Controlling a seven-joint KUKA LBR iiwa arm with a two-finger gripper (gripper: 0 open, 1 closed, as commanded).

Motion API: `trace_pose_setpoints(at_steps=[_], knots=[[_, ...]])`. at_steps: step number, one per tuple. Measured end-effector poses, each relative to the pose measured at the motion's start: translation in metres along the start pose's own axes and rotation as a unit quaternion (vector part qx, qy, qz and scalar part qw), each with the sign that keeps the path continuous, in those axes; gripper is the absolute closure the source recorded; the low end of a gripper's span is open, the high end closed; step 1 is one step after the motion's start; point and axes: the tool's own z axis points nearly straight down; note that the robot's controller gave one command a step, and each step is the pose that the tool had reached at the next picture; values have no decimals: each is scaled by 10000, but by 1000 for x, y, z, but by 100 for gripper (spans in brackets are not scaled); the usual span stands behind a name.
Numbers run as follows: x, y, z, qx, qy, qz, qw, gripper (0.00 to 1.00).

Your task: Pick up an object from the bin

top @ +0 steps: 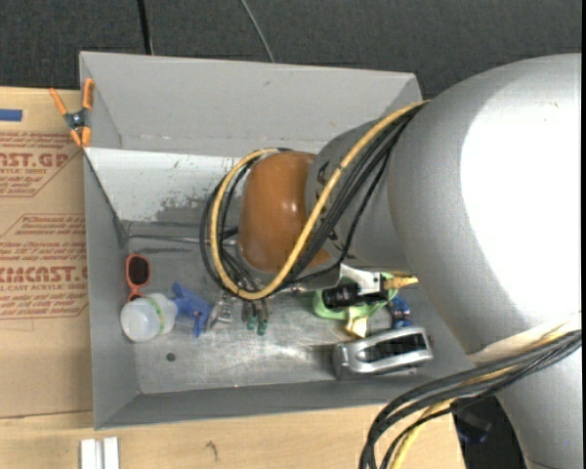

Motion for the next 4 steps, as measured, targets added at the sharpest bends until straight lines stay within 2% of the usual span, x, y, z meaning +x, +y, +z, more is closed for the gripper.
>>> trace_pose_setpoints(at_steps=[1,4], knots=[[1,0,-3,5,2,-4,10000,100],[0,-1,-37,8,-67,0,10000,100]])
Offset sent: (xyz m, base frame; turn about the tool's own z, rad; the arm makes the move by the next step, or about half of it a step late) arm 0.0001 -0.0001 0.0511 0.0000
